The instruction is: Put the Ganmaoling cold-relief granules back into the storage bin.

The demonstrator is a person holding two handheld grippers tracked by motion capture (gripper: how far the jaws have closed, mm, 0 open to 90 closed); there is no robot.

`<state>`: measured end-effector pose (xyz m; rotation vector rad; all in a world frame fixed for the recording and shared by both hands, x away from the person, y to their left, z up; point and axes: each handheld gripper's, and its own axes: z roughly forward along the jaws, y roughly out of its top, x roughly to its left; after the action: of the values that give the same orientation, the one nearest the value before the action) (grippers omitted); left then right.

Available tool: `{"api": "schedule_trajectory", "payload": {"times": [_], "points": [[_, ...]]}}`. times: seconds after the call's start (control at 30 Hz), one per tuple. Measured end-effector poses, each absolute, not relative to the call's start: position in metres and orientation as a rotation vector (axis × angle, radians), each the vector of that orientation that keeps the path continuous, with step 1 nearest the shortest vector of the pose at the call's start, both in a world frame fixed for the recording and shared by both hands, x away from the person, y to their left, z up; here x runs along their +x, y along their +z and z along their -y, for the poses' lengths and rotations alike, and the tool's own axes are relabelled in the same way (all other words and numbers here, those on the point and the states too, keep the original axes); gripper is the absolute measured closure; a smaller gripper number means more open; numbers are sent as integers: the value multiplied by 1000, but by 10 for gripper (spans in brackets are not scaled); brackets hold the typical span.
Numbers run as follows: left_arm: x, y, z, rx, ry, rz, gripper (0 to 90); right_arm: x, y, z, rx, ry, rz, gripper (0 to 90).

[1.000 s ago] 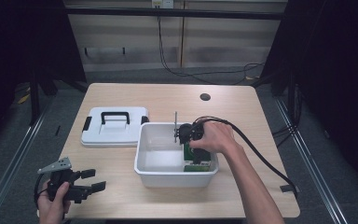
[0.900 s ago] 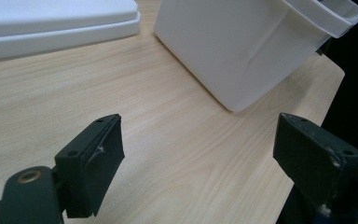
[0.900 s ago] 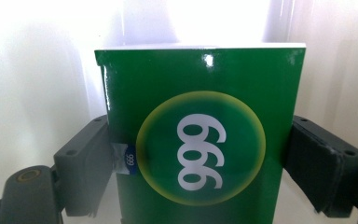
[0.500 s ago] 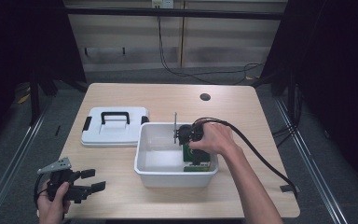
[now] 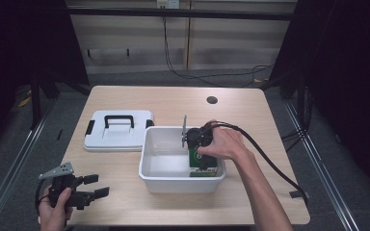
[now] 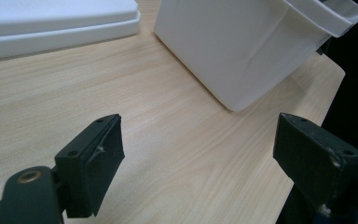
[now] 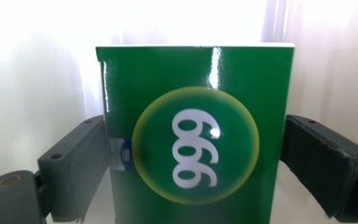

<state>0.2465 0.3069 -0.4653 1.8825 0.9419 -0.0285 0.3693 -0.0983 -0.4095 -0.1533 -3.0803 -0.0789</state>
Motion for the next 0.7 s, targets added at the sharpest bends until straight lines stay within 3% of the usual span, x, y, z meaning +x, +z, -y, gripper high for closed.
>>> {"api": "schedule_trajectory", "payload": {"times": [0.7], "points": [[246,-466,-306,1880,-30,-950,161,363,-383,116,-189,-267,3105,93]]}}
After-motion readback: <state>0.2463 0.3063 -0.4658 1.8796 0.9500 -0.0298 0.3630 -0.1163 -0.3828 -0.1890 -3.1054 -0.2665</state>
